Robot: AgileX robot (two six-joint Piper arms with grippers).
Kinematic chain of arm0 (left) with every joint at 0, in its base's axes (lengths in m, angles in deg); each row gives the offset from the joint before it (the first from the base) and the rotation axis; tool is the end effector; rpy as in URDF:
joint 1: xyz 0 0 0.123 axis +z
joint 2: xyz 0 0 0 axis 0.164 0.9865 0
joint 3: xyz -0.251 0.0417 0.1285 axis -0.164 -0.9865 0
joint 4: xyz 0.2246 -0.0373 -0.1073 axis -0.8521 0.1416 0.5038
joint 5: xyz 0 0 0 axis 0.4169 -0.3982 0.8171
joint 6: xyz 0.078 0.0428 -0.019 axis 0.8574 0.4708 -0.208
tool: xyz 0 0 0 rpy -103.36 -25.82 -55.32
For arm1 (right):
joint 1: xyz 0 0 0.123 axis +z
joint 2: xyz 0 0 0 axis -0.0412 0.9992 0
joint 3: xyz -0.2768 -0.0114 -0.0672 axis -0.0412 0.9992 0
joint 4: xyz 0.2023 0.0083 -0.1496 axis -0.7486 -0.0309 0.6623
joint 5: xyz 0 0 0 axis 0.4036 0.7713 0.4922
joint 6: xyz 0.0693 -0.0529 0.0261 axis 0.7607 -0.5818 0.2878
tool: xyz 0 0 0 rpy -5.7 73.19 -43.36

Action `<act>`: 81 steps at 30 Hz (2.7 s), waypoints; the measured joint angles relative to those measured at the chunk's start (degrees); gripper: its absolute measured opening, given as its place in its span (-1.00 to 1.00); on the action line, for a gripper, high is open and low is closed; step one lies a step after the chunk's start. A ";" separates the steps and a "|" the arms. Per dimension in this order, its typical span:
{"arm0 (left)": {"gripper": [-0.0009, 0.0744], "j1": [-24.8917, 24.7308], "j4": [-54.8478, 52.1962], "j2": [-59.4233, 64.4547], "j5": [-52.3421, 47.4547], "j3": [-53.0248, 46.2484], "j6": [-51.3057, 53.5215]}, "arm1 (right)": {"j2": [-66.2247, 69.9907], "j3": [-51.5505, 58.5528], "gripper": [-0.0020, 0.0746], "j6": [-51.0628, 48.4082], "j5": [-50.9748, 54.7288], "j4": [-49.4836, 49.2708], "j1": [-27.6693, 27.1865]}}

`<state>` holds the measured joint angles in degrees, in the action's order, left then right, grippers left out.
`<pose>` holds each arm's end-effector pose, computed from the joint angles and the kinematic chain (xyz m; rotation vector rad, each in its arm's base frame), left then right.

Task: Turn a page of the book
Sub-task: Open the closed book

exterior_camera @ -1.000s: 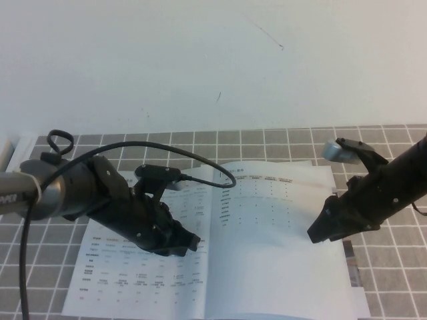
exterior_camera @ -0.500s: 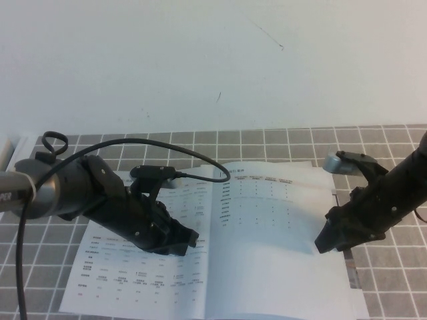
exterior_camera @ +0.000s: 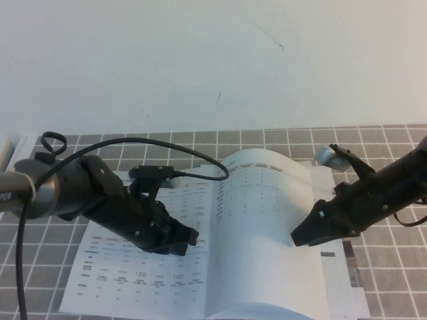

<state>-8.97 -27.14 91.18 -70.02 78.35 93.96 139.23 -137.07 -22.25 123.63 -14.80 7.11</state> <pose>0.3378 -0.1460 0.1417 0.4111 2.7128 -0.6059 0.3565 0.1219 0.1313 -0.6508 2.7047 1.0733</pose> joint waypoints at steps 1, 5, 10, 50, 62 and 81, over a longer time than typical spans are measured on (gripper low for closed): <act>-0.99 0.00 0.14 0.00 0.00 0.00 -0.09 | -0.01 0.00 0.06 -1.07 1.02 -1.30 -0.11; -0.99 0.00 0.87 0.21 -0.34 0.00 -0.24 | 0.12 0.00 0.06 -2.74 4.87 -6.43 -1.48; -0.99 0.10 1.32 0.30 -0.56 0.00 -0.24 | 0.11 0.00 0.06 -5.11 9.83 -11.75 -2.23; -0.99 0.53 5.35 1.01 -1.30 0.08 -0.24 | -0.11 2.30 0.06 4.94 -1.28 6.86 -5.70; -0.99 0.53 5.94 1.13 -1.40 0.08 -0.24 | -0.01 2.73 0.06 0.51 -0.59 -4.45 -5.59; -0.99 0.53 8.52 1.37 -1.53 0.08 -0.24 | -0.21 -1.53 0.06 14.44 2.65 15.55 -2.96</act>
<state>-8.44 -18.62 92.55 -71.55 78.43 93.73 139.02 -138.61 -7.82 126.28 0.75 4.16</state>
